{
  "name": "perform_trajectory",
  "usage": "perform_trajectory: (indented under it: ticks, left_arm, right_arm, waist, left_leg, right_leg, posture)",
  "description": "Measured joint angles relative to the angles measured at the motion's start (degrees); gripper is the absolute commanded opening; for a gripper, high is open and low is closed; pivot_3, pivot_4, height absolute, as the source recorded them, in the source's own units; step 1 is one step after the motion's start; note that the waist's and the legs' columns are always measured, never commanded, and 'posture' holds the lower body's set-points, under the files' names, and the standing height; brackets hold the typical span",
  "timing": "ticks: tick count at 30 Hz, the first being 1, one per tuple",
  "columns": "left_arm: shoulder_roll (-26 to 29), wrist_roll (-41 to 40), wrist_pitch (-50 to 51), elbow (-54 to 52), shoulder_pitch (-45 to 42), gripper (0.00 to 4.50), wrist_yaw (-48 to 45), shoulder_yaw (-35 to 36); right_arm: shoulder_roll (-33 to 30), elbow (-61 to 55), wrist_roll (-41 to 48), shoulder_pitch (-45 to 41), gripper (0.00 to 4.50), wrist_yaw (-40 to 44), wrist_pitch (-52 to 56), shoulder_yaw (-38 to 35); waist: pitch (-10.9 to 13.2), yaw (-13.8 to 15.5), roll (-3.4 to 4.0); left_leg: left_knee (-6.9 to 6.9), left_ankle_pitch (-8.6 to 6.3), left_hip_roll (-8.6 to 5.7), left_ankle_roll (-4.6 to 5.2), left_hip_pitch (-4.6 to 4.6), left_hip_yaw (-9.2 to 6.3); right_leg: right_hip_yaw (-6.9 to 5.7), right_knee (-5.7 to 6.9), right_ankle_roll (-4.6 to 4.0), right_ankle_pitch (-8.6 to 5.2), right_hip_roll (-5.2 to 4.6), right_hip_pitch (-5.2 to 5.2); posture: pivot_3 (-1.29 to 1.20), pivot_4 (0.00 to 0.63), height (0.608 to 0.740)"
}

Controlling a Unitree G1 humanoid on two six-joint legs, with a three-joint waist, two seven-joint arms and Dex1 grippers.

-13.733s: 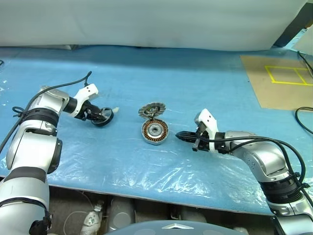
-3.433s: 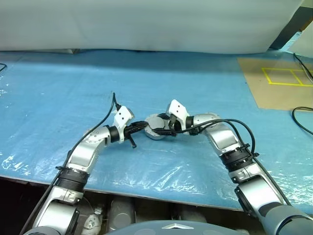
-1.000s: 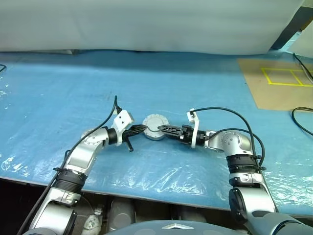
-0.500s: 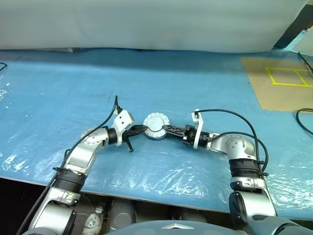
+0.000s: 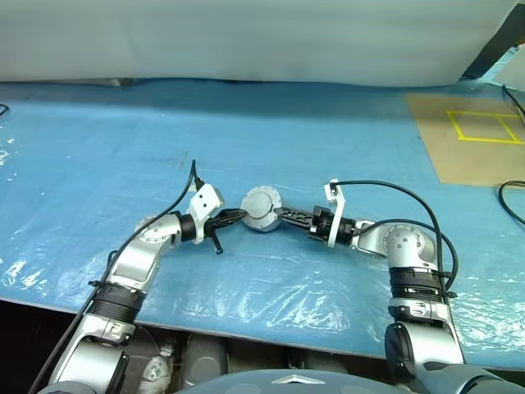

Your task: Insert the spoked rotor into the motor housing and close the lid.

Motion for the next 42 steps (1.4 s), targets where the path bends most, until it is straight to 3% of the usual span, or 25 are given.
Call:
perform_trajectory:
  ticks: [4, 7, 12, 21, 32, 36, 42]
  left_arm:
    - [0.2, 0.0, -0.3, 0.8, -0.4, 0.0, -0.1, 0.3]
    - [0.2, 0.1, -0.3, 1.5, -0.6, 0.0, 0.0, 0.3]
    - [-0.7, -1.6, 1.4, 0.4, 0.4, 0.0, 0.2, 1.6]
    - [-2.9, -20.8, 17.2, -13.3, 2.0, 0.0, 0.2, 9.3]
    - [-2.0, -36.7, 31.1, -14.3, 2.3, 0.0, 7.8, 21.7]
    - [-3.1, -45.8, 36.6, -8.4, 2.4, 0.87, 10.2, 28.9]
    - [-3.5, -53.8, 42.9, -3.5, 4.4, 2.85, 13.3, 34.1]
  right_arm:
    - [1.2, -0.1, -0.1, 0.0, 1.96, -1.5, -0.5, -0.2]
    - [1.8, 1.7, -0.4, -0.1, 1.53, -2.1, -2.4, -0.2]
    - [1.8, 3.3, -1.9, 0.2, 1.34, -2.1, -5.7, 0.7]
    - [3.8, 5.0, -1.4, 0.0, 1.33, -2.2, -6.6, 2.1]
    - [5.0, 7.8, 4.5, -1.9, 1.33, -5.8, -0.1, -4.7]
    - [6.6, 5.2, 7.3, -4.1, 1.33, -7.5, 2.8, -5.9]
    - [8.1, 3.1, 11.4, -8.3, 1.33, -9.4, 4.8, -7.0]
  waist:
    - [0.0, -0.1, 0.0]
    - [0.0, -0.2, 0.01]
    - [0.0, -0.7, 0.01]
    - [0.0, -1.8, 0.0]
    - [0.1, -1.4, 0.01]
    - [0.1, -1.5, 0.02]
    - [0.1, -0.6, 0.0]
  left_leg:
    - [-0.02, -0.01, 0.04, -0.01, 0.0, 0.0]
    - [0.0, -0.01, 0.03, -0.01, 0.19, 0.0]
    - [0.0, -0.01, 0.02, -0.01, 0.49, 0.01]
    - [-0.02, -0.01, 0.11, -0.03, 0.15, 0.02]
    - [0.03, -0.01, 0.08, -0.05, -0.15, 0.01]
    - [0.13, 0.01, -0.03, -0.04, -0.46, 0.0]
    - [0.15, -0.05, 0.01, -0.14, -0.6, 0.0]
  right_leg:
    - [-0.02, 0.02, 0.01, 0.01, 0.03, -0.02]
    - [0.02, 0.02, -0.21, -0.12, 0.02, 0.14]
    - [0.08, 0.01, -0.22, -0.14, 0.02, 0.36]
    - [0.07, 0.08, -0.32, -0.17, 0.17, 0.02]
    - [0.02, 0.06, -0.1, -0.04, 0.16, -0.19]
    - [-0.11, 0.15, -0.09, 0.0, 0.29, -0.45]
    - [-0.2, 0.1, -0.08, 0.0, 0.24, -0.44]
  posture:
    - [0.0, 0.15, 0.74]
    - [0.0, 0.15, 0.74]
    - [0.0, 0.15, 0.74]
    - [0.0, 0.15, 0.74]
    - [0.0, 0.15, 0.74]
    - [0.0, 0.15, 0.74]
    - [0.0, 0.15, 0.74]
